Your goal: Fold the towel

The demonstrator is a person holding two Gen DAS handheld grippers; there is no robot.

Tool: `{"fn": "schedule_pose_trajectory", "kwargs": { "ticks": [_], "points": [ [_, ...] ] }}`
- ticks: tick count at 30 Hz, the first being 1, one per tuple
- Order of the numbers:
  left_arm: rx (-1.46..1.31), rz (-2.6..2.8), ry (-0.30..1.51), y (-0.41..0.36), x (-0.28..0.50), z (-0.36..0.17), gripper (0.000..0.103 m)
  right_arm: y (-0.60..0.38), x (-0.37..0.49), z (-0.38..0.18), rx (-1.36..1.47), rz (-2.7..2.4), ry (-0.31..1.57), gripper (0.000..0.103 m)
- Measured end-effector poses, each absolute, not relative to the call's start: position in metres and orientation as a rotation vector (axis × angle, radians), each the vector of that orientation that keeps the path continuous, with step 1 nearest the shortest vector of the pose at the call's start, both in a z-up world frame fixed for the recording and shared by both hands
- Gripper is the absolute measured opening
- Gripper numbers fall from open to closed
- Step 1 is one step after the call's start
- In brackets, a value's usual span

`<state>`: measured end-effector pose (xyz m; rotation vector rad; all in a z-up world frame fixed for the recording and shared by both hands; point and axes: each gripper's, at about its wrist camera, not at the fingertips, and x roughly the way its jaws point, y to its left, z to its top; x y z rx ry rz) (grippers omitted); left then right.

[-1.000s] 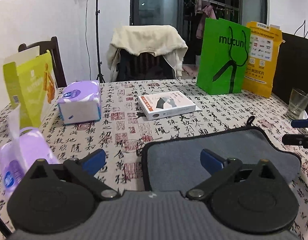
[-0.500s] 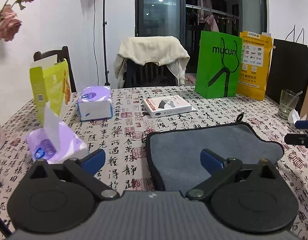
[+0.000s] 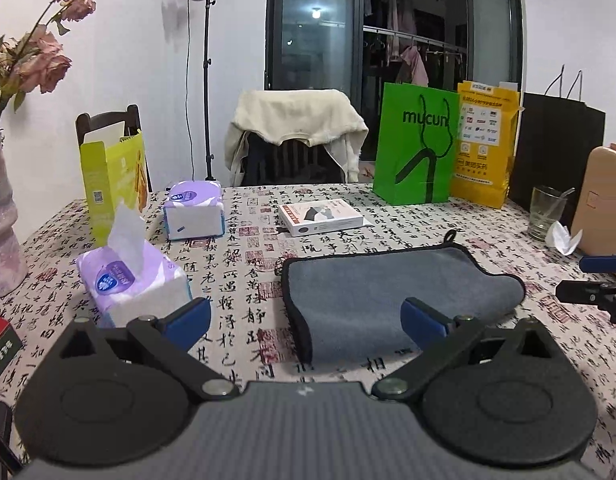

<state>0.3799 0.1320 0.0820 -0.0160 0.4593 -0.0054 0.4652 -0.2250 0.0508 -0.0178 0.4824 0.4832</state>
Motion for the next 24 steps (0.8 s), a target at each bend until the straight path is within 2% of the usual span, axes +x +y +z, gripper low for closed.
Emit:
{"fn": "schedule_pose_trajectory", "kwargs": {
  "ticks": [24],
  "points": [
    [-0.019, -0.006, 0.409, 0.103, 0.253, 0.059, 0.103, -0.23, 0.328, 0.033, 0.011, 0.482, 0.443, 0.103]
  ]
}}
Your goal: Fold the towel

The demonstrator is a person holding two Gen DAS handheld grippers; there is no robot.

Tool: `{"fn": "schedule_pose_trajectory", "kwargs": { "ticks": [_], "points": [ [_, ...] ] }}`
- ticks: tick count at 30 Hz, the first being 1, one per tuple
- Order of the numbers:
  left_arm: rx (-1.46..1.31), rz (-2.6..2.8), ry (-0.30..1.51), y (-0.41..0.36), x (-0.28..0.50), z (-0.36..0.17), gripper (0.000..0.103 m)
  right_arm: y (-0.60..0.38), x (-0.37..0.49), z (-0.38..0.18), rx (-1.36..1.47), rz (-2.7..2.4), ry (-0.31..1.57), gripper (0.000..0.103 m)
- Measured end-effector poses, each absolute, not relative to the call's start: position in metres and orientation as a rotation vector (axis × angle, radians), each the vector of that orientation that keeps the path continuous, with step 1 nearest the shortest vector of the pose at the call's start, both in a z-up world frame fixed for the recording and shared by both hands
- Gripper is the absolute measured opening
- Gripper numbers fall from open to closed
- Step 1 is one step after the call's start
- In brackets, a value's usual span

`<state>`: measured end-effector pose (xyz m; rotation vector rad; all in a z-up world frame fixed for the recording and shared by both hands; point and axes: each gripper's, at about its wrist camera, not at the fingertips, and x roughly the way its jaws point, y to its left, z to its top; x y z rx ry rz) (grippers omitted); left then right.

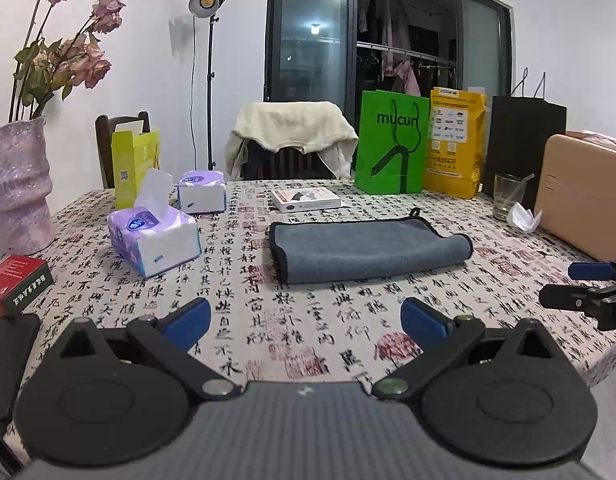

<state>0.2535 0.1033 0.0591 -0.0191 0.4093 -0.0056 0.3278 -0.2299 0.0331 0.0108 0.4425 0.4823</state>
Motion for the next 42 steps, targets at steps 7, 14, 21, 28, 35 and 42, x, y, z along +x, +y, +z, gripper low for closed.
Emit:
{"fn": "schedule_pose_trajectory", "kwargs": {
  "ticks": [7, 14, 21, 28, 35, 42],
  "points": [
    [-0.007, -0.018, 0.395, 0.089, 0.218, 0.049, 0.103, -0.236, 0.286, 0.028, 0.017, 0.486, 0.417, 0.103],
    [0.028, -0.015, 0.357, 0.073, 0.176, 0.047, 0.103, -0.245, 0.24, 0.02, 0.031, 0.473, 0.404, 0.103],
    [0.043, -0.023, 0.329, 0.062, 0.141, 0.046, 0.103, -0.256, 0.203, 0.017, 0.038, 0.463, 0.388, 0.103],
    [0.024, -0.026, 0.331, 0.055, 0.114, 0.037, 0.103, -0.262, 0.174, 0.015, 0.041, 0.476, 0.377, 0.103],
    [0.025, -0.014, 0.324, 0.051, 0.089, 0.032, 0.103, -0.263, 0.148, 0.016, 0.027, 0.494, 0.355, 0.103],
    [-0.002, 0.007, 0.328, 0.052, 0.069, 0.026, 0.103, -0.251, 0.124, 0.008, -0.042, 0.494, 0.335, 0.103]
  ]
}}
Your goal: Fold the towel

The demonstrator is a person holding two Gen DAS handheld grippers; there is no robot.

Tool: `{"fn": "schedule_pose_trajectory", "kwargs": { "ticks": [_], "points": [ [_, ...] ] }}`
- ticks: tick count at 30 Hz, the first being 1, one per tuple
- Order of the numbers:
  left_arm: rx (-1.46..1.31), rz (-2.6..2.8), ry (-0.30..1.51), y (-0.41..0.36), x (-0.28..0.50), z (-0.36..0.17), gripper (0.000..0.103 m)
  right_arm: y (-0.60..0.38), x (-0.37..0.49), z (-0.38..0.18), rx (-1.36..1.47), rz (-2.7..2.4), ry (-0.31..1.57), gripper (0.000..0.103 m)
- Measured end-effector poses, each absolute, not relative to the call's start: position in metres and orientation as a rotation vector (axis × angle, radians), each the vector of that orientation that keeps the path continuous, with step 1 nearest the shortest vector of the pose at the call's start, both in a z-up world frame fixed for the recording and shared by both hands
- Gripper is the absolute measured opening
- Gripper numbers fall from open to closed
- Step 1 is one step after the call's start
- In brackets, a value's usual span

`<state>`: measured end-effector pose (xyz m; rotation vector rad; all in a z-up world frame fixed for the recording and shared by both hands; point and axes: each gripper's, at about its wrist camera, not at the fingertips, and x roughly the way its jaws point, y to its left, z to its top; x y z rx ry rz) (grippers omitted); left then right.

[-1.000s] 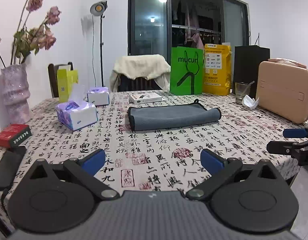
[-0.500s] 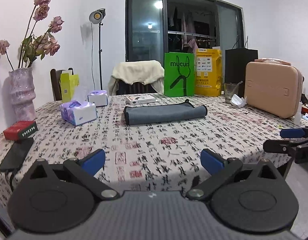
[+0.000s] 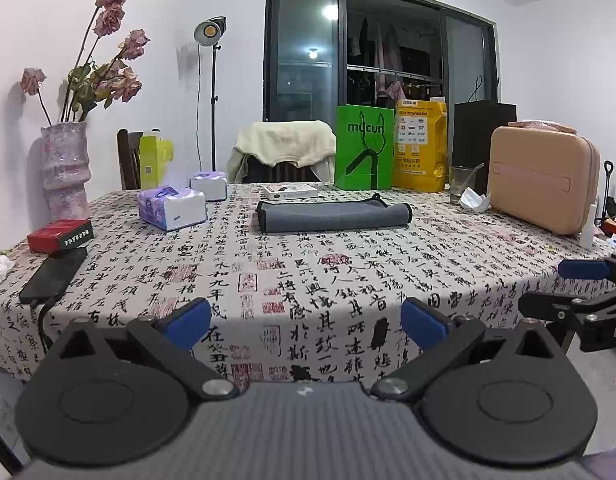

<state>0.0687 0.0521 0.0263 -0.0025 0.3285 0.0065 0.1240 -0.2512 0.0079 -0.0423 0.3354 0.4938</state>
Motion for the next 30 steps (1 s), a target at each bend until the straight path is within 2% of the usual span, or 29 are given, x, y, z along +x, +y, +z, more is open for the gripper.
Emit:
{"fn": "schedule_pose_trajectory", "kwargs": {
  "ticks": [12, 30],
  "points": [
    [0.039, -0.027, 0.353, 0.03, 0.031, 0.003, 0.103, -0.254, 0.078, 0.001, -0.054, 0.479, 0.255, 0.103],
    [0.003, -0.039, 0.378, 0.034, 0.008, -0.005, 0.103, -0.261, 0.042, -0.015, -0.041, 0.486, 0.306, 0.103]
  ]
}}
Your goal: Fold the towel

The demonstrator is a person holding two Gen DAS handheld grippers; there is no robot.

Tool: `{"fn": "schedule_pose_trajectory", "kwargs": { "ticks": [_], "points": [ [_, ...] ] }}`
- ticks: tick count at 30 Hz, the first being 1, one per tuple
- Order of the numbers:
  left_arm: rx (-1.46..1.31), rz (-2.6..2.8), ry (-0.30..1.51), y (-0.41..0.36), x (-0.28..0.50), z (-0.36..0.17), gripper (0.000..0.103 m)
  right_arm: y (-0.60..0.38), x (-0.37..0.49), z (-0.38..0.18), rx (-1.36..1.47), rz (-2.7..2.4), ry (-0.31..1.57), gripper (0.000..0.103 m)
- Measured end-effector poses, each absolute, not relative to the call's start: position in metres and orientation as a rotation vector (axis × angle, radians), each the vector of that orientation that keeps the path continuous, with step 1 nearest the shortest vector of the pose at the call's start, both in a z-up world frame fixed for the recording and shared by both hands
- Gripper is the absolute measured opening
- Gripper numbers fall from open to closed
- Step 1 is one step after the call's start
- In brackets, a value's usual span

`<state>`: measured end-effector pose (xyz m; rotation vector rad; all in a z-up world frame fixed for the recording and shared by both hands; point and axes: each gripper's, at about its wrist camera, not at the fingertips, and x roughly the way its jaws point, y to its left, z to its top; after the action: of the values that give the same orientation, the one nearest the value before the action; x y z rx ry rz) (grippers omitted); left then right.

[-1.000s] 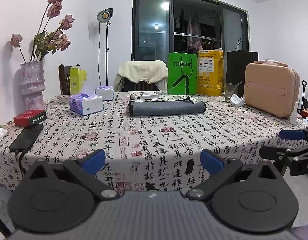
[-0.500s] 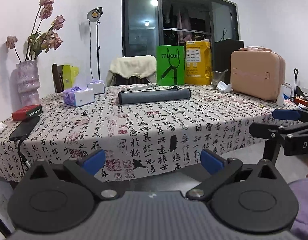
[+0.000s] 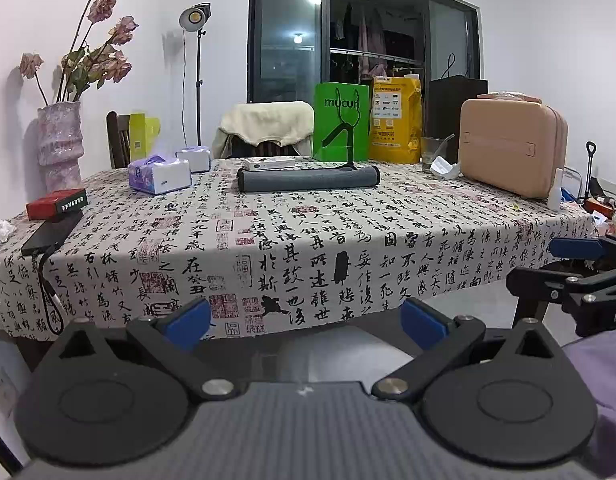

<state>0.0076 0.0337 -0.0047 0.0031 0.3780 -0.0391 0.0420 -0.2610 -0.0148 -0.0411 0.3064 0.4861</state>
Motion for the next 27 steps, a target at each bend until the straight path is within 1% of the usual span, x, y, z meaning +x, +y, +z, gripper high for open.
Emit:
{"fn": "schedule_pose_trajectory", "kwargs": {
  "ticks": [27],
  "points": [
    [-0.002, -0.042, 0.372, 0.03, 0.003, -0.007, 0.103, -0.267, 0.031, -0.015, -0.013, 0.478, 0.3, 0.103]
  ]
}}
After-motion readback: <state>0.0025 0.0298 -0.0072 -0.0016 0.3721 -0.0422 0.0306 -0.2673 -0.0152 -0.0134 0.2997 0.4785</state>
